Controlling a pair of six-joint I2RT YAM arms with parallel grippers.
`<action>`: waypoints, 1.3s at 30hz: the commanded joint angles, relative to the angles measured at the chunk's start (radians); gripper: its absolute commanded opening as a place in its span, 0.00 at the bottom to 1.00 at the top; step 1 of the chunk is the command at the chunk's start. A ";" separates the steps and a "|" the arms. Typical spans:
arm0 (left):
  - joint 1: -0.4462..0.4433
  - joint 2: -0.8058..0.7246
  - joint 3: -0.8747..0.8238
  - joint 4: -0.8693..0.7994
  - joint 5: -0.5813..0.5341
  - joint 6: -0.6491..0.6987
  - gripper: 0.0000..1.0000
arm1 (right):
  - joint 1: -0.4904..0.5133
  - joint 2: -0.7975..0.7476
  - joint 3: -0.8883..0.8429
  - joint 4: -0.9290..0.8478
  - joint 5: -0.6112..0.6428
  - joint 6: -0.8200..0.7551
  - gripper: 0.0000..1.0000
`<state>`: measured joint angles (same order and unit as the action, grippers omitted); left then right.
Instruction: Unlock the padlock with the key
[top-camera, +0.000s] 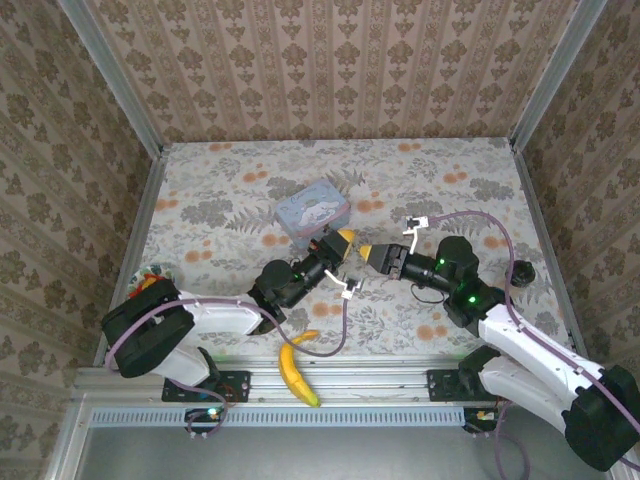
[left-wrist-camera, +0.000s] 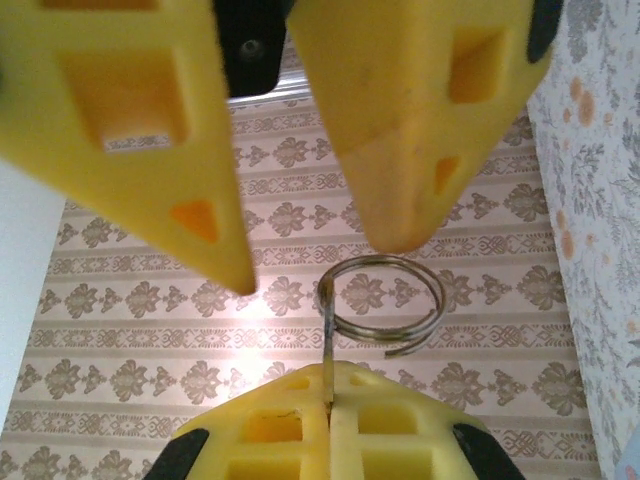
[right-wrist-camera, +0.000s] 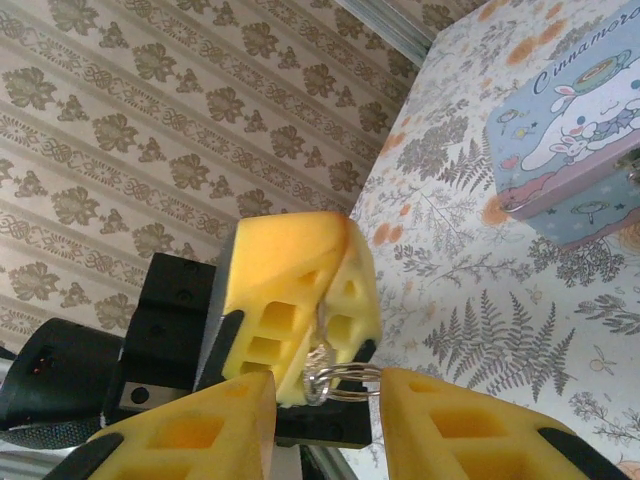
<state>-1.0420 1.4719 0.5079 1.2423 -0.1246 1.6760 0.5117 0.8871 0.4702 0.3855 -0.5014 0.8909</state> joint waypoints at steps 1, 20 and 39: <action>-0.007 0.012 0.030 0.023 -0.002 -0.010 0.00 | 0.015 0.003 0.033 0.021 0.013 0.006 0.34; -0.006 0.030 0.038 0.034 -0.012 -0.017 0.00 | 0.037 0.059 0.048 0.071 0.053 0.019 0.26; -0.010 0.029 0.041 0.042 -0.027 -0.046 0.00 | 0.038 0.075 0.044 0.076 0.076 0.032 0.01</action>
<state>-1.0420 1.4933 0.5159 1.2434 -0.1471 1.6573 0.5419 0.9516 0.4835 0.4282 -0.4412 0.9218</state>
